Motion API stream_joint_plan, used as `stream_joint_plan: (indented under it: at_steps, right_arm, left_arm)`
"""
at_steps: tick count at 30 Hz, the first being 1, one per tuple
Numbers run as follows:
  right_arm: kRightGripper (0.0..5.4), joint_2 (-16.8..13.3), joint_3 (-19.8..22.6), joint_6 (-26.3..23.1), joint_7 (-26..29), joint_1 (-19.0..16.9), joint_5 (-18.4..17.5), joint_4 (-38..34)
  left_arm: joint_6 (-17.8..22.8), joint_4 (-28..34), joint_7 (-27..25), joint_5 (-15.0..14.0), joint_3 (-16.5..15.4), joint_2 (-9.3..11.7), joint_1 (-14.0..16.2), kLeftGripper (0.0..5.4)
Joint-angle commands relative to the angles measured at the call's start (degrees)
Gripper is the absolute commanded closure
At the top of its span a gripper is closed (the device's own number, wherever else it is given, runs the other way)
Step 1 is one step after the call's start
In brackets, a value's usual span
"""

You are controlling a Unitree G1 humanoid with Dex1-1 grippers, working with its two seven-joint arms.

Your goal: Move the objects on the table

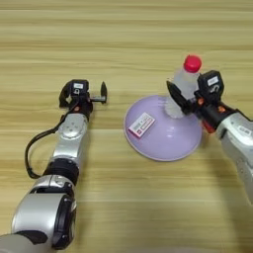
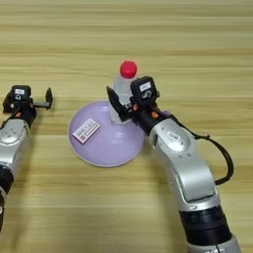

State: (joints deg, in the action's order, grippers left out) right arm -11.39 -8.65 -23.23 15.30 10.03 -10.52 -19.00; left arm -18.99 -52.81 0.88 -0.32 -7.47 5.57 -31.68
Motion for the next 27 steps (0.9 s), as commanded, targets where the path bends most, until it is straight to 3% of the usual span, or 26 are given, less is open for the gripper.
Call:
stream_joint_plan:
  at_steps: [1,13,27]
  right_arm:
    - [2.14,0.8,-2.0,0.5,0.7,-0.9,1.1,2.1]
    - [2.14,1.3,-1.7,0.0,1.2,-0.7,1.5,5.3]
    - [0.34,1.4,-0.8,0.7,1.6,-0.1,1.5,5.2]
  left_arm:
    - [0.2,0.3,0.3,0.1,0.4,-0.1,-0.3,0.0]
    - [0.2,0.2,0.3,0.1,0.4,-0.1,-0.4,0.0]
    - [0.2,0.0,0.3,0.1,0.4,-0.2,-0.6,0.0]
